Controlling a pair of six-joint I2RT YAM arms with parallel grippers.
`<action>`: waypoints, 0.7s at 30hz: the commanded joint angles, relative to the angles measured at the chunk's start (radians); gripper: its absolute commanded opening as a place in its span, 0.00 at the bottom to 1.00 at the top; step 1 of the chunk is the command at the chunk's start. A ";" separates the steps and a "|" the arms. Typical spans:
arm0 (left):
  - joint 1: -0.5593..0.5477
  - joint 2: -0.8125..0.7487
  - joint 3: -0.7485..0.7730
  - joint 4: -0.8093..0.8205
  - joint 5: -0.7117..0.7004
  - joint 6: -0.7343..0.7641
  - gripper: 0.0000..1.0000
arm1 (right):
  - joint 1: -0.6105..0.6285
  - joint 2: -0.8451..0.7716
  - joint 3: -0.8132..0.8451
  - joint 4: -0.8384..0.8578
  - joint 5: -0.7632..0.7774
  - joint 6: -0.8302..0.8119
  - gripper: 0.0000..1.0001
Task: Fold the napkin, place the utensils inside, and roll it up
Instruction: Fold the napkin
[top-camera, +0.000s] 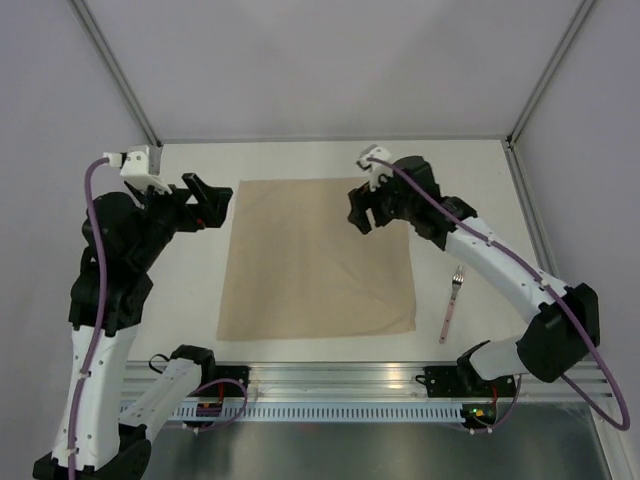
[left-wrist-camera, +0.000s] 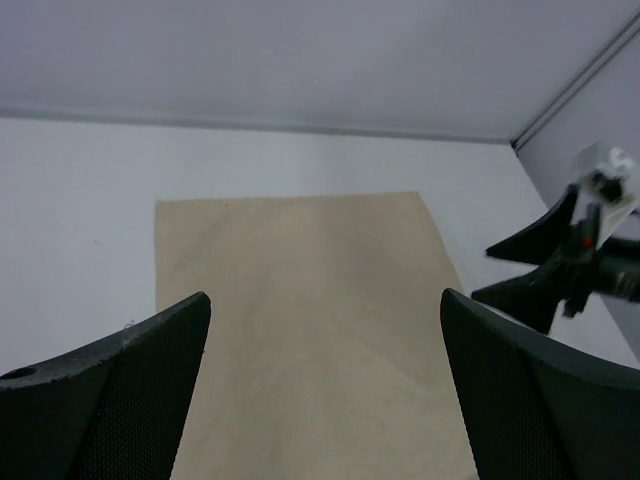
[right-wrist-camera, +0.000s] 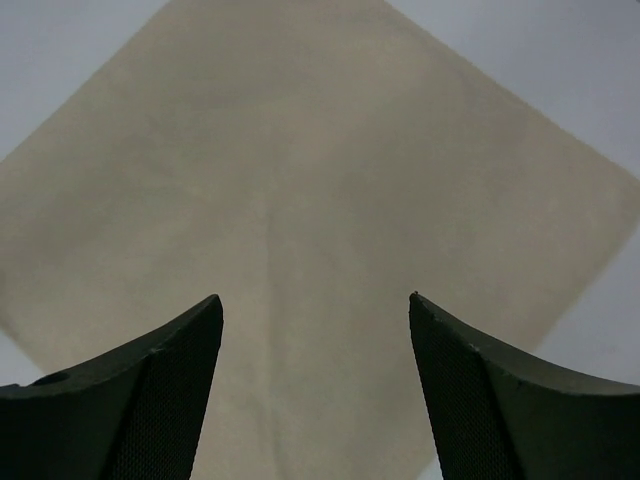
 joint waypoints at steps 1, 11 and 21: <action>-0.003 0.012 0.146 -0.066 -0.037 -0.028 1.00 | 0.229 0.080 0.098 -0.001 0.059 -0.033 0.80; -0.003 -0.017 0.347 -0.224 -0.109 -0.080 1.00 | 0.693 0.575 0.364 0.069 0.137 -0.067 0.67; -0.001 -0.045 0.387 -0.313 -0.192 -0.083 1.00 | 0.856 0.763 0.482 0.155 0.166 -0.078 0.62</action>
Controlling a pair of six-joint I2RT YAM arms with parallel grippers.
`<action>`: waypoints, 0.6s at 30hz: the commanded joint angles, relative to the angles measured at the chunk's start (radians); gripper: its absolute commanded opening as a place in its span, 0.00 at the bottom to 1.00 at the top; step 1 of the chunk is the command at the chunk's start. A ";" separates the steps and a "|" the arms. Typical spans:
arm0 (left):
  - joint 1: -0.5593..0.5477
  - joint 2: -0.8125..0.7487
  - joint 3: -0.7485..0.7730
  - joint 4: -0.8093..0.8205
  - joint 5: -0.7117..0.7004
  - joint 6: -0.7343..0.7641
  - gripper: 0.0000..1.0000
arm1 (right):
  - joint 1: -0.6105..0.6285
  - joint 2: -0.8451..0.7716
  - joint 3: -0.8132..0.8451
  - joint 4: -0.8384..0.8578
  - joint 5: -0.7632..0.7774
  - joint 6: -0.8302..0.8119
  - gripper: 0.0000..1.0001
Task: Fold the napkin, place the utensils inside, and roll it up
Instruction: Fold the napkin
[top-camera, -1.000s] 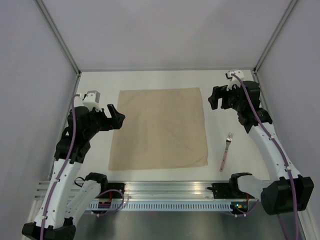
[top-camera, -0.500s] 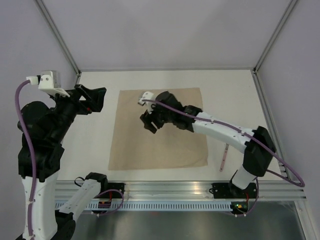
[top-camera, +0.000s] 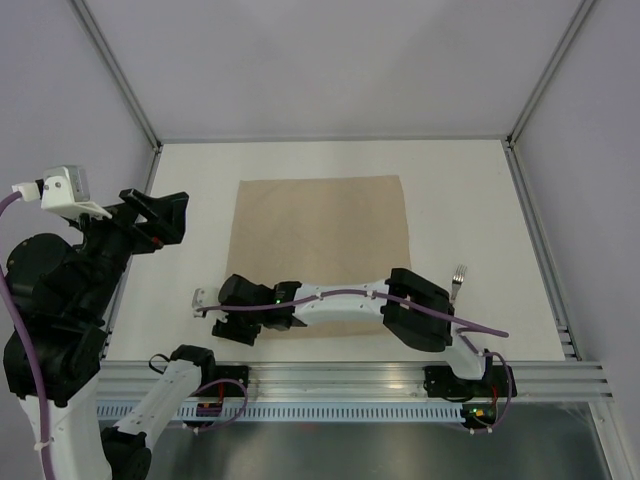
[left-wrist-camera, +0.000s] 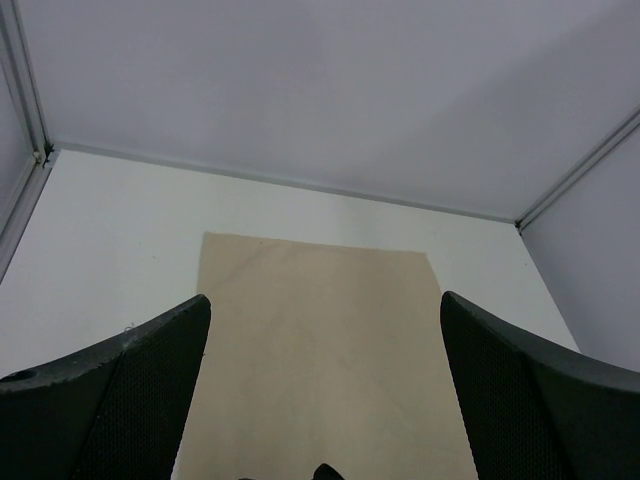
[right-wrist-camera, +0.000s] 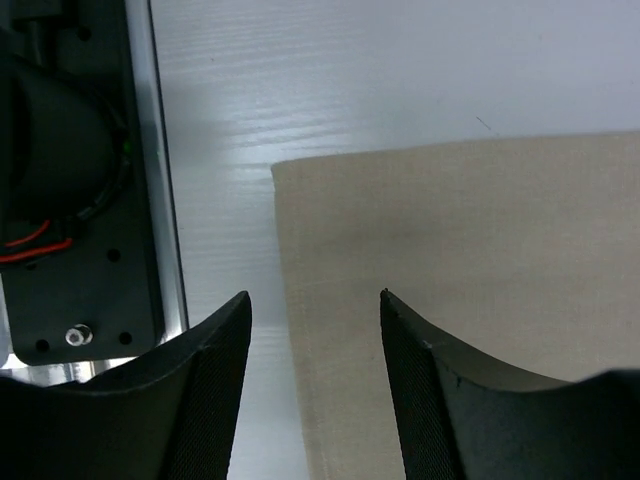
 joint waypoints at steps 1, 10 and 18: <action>-0.003 0.000 0.026 -0.051 -0.024 -0.038 1.00 | 0.027 0.029 0.069 0.066 0.041 -0.005 0.60; -0.003 -0.003 0.012 -0.053 -0.023 -0.038 1.00 | 0.031 0.113 0.106 0.124 0.024 0.025 0.53; -0.001 -0.023 -0.021 -0.053 -0.033 -0.035 1.00 | 0.033 0.204 0.174 0.126 0.038 0.030 0.50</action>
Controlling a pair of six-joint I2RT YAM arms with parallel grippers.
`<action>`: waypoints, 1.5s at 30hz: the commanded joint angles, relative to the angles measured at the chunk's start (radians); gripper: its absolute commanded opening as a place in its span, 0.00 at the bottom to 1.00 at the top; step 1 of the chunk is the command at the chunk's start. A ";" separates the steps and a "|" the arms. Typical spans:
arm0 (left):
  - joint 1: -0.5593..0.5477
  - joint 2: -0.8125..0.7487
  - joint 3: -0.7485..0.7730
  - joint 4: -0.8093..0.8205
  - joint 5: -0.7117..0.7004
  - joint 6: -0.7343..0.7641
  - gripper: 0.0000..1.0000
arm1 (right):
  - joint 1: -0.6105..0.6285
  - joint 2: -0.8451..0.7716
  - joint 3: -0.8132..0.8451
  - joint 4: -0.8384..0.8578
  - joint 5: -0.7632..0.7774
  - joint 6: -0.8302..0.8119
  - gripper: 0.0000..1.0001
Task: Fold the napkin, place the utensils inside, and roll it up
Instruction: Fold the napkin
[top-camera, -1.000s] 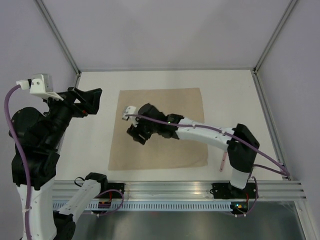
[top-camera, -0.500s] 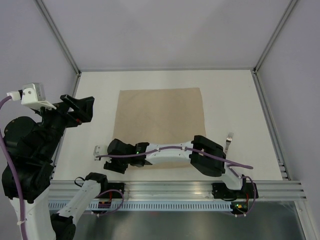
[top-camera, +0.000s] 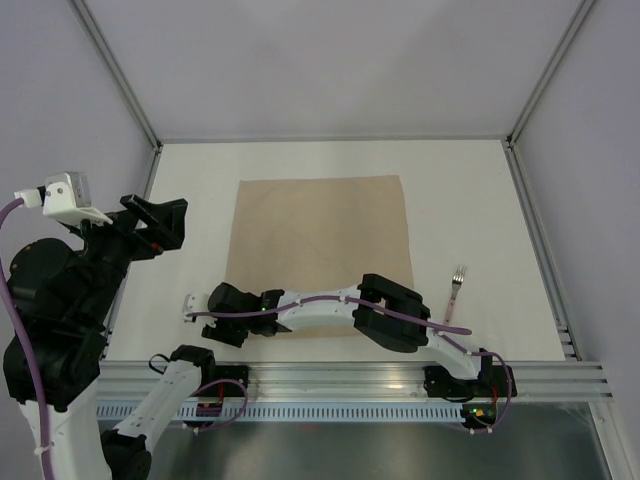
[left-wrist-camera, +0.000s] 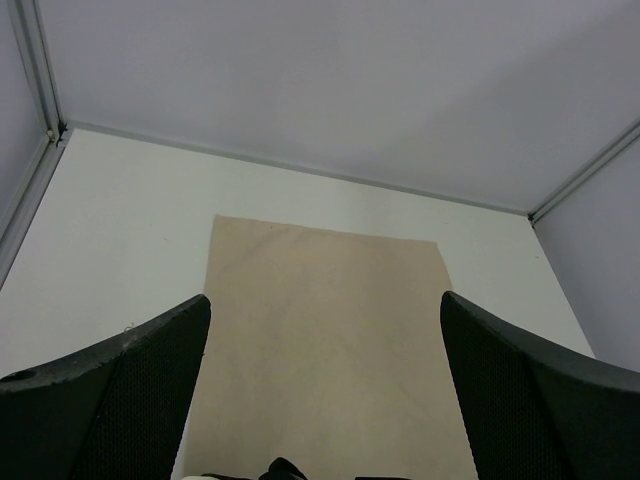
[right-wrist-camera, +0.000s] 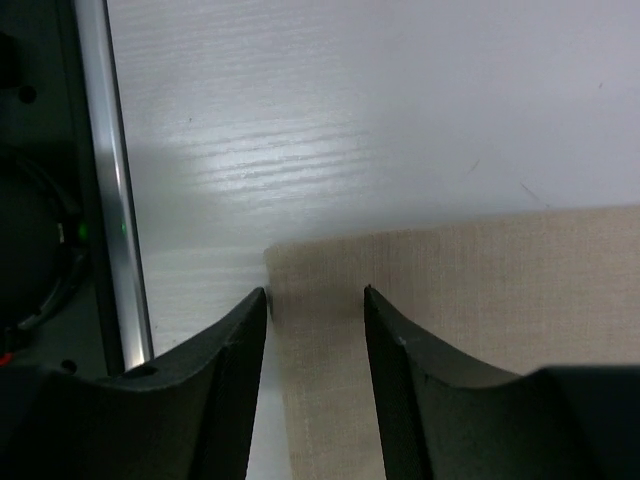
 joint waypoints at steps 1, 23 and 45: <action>-0.003 -0.009 -0.015 -0.008 -0.008 -0.028 1.00 | 0.002 0.038 0.058 0.030 0.026 0.012 0.50; -0.001 -0.010 -0.059 0.017 -0.019 -0.005 1.00 | 0.000 0.016 0.058 -0.007 0.016 0.010 0.14; -0.003 -0.016 -0.067 0.029 -0.025 -0.002 1.00 | -0.026 -0.083 0.199 -0.116 -0.007 0.063 0.08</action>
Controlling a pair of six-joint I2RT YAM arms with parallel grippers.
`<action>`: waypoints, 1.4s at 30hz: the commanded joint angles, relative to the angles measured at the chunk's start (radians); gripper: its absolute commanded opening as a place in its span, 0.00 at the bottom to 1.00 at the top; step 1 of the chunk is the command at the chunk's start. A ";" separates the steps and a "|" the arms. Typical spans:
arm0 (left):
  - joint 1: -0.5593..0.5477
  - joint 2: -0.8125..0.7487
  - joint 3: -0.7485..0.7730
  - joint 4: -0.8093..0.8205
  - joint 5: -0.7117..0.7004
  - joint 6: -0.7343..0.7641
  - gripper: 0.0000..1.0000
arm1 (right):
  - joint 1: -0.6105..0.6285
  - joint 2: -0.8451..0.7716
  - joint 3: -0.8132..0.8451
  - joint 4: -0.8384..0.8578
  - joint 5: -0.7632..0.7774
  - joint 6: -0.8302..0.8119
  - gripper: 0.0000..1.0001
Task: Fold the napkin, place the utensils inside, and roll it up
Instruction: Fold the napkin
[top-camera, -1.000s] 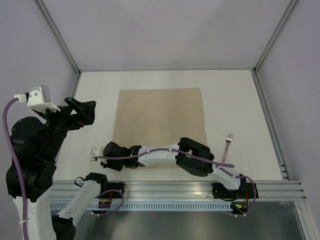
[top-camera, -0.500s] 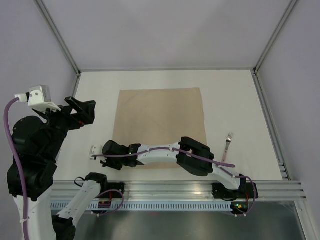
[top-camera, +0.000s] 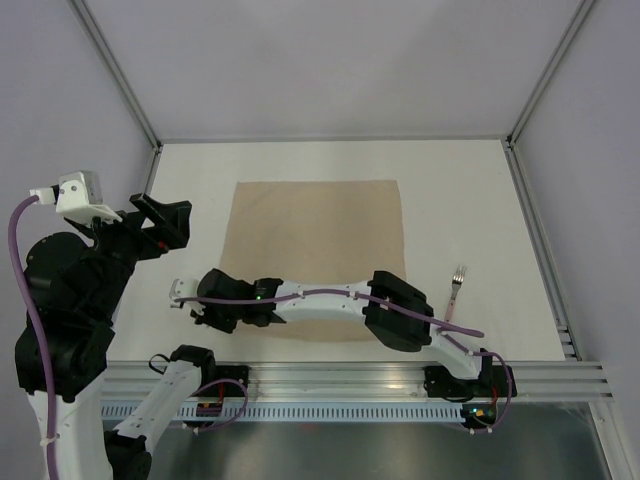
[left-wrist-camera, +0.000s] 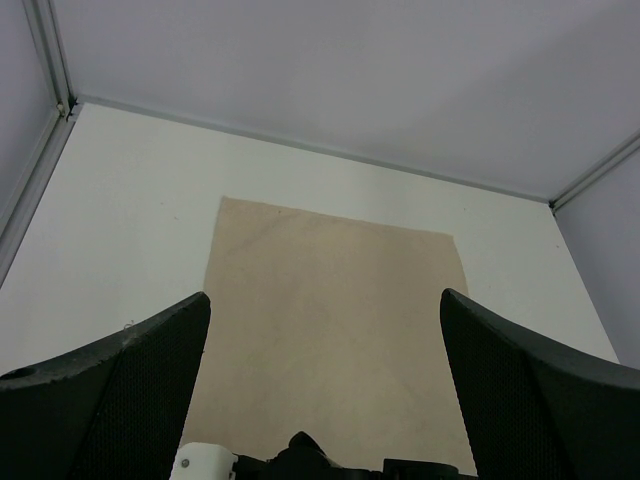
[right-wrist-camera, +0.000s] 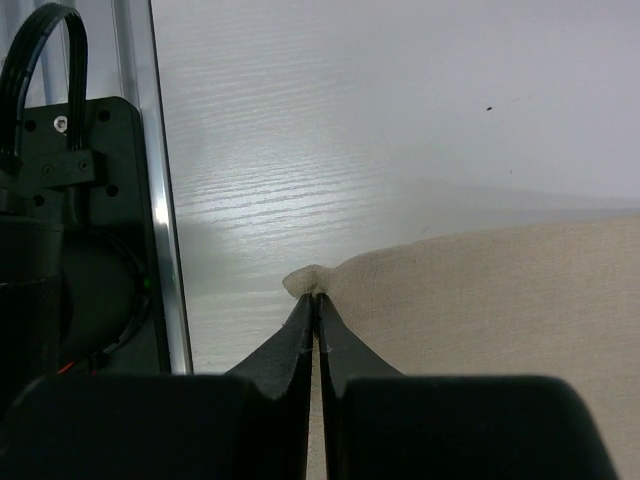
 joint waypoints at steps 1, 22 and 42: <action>-0.001 -0.004 -0.002 0.025 -0.003 -0.004 1.00 | -0.022 -0.083 0.046 -0.027 0.000 0.025 0.07; -0.001 0.045 -0.067 0.111 0.060 -0.021 1.00 | -0.415 -0.282 -0.063 -0.032 -0.012 -0.021 0.00; -0.001 0.083 -0.174 0.229 0.128 -0.030 1.00 | -0.682 -0.284 -0.119 -0.007 0.024 -0.061 0.00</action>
